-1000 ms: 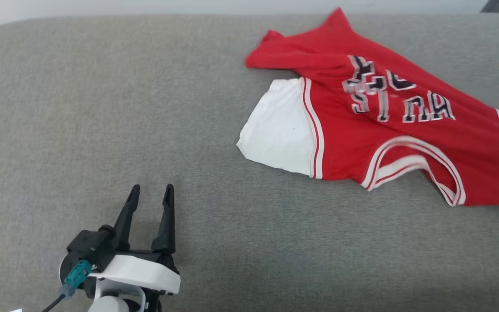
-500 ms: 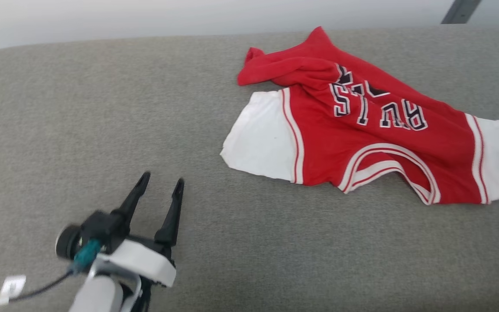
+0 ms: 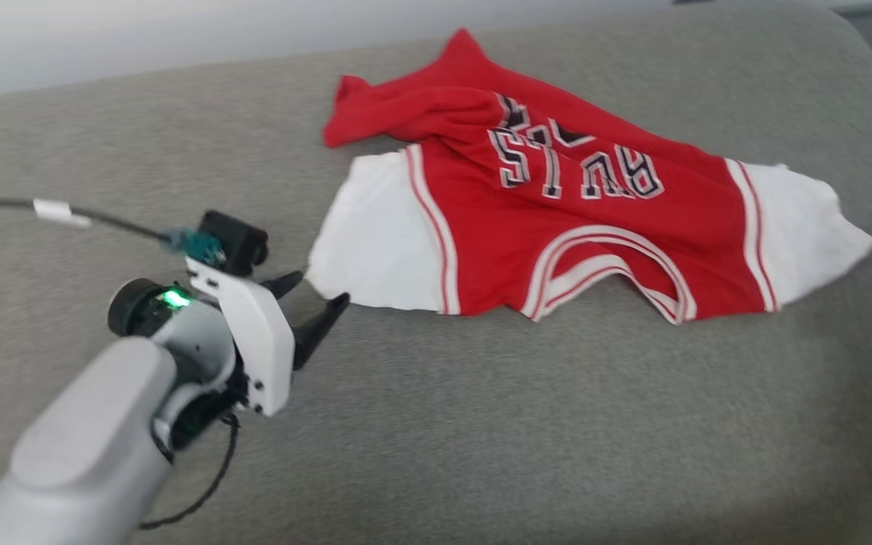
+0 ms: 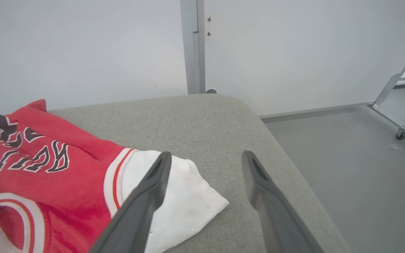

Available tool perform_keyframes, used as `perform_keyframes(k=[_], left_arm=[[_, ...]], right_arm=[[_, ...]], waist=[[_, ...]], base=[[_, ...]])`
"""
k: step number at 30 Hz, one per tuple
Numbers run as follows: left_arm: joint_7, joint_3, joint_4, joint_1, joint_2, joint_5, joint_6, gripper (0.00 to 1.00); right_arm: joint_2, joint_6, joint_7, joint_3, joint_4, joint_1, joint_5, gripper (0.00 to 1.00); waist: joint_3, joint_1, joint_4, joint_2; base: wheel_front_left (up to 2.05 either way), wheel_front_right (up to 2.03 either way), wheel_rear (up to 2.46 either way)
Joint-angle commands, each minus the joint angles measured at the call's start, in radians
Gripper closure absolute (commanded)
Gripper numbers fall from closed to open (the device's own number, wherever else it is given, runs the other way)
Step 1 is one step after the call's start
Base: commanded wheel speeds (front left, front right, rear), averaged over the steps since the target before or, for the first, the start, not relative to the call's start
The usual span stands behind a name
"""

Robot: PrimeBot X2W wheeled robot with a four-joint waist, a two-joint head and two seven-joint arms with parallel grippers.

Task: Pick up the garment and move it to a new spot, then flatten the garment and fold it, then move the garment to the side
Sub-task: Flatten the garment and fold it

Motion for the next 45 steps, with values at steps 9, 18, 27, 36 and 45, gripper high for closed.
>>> perform_keyframes(k=[9,18,27,36,45], left_arm=[[0.111,-0.024,0.159,-0.114,0.010,-0.151,0.002,0.00],[0.050,-0.058,0.215,-0.157,0.001,-0.183,0.002,1.00],[-0.075,-0.008,0.287,-0.103,0.067,-0.198,0.018,1.00],[-0.142,0.017,0.245,-0.004,0.130,-0.195,0.075,1.00],[-0.342,0.021,0.191,0.091,0.101,-0.129,0.144,0.00]], right_arm=[[0.094,0.000,0.003,-0.071,-0.088,0.071,-0.083,0.00],[0.122,0.000,0.028,-0.107,-0.147,0.091,-0.127,0.00],[0.121,0.000,0.070,-0.115,-0.239,0.125,-0.169,0.00],[0.125,0.000,0.124,-0.129,-0.306,0.158,-0.201,0.00],[0.093,0.000,0.215,-0.067,-0.390,0.190,-0.238,0.00]], waist=[[0.060,0.0000,-0.090,0.0000],[0.068,0.0000,-0.073,0.0000],[0.048,0.0000,-0.016,0.0000],[0.020,0.0000,0.032,0.0000],[-0.026,0.0000,0.056,0.0000]], base=[[0.00,0.00,0.00],[0.00,0.00,0.00],[0.00,0.00,0.00],[0.00,0.00,0.00],[0.00,0.00,0.00]])
